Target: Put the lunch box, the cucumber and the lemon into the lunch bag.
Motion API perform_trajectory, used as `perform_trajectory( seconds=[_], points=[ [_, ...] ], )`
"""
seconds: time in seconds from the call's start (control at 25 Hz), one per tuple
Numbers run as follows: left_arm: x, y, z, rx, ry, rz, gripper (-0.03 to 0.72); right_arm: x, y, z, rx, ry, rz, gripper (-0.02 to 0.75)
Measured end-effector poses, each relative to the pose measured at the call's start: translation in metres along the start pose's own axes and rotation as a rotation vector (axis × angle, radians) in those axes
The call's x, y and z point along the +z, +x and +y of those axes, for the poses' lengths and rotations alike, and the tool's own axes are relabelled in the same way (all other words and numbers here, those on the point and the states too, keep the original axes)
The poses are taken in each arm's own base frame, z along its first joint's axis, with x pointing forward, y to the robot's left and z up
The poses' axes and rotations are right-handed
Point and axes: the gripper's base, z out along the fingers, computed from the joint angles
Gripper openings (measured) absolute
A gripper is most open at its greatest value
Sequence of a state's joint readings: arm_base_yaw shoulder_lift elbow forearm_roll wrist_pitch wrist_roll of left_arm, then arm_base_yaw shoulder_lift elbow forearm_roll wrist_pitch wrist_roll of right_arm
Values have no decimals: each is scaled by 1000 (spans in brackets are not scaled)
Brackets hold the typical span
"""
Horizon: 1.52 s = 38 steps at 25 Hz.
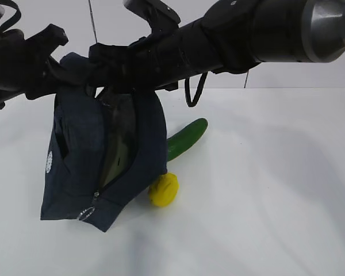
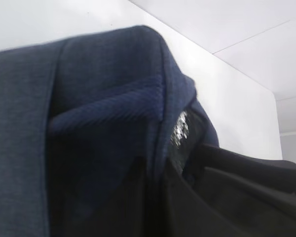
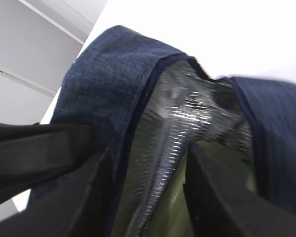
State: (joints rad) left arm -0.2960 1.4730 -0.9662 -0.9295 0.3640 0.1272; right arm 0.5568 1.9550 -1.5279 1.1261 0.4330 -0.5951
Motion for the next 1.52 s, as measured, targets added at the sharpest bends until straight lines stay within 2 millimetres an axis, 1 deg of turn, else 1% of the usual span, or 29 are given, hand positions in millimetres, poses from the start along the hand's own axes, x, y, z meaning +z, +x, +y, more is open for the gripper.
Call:
perform_trajectory(
  seconds=[0.2, 0.28, 0.44, 0.56, 0.68, 0.76, 0.96, 1.2, 1.32, 1.52],
  points=[
    [0, 0, 1, 21, -8, 1, 8, -2, 1, 3, -16, -24, 35, 386],
    [0, 0, 1, 34, -13, 2, 8, -9, -3, 6, -25, -40, 39, 386],
    [0, 0, 2, 55, -21, 3, 8, -37, -17, 6, -57, -59, 46, 386],
    [0, 0, 2, 70, -26, 3, 8, -61, -28, -3, -81, -47, 76, 386],
    [0, 0, 3, 76, -29, 2, 8, -78, -28, -16, -116, -32, 165, 386],
    [0, 0, 3, 78, -30, 0, 8, -84, -25, -26, -146, -10, 234, 386],
    [0, 0, 3, 80, -31, -2, 8, -93, -16, -45, -216, 108, 386, 384],
    [-1, -2, 6, 110, -48, -6, 8, -98, -10, -56, -299, 208, 486, 384],
    [-2, -7, 11, 110, -64, -19, 8, -99, -10, -58, -325, 235, 499, 384],
    [-6, -13, 21, 132, -100, -15, 8, -98, -13, -61, -349, 261, 470, 383]
  ],
)
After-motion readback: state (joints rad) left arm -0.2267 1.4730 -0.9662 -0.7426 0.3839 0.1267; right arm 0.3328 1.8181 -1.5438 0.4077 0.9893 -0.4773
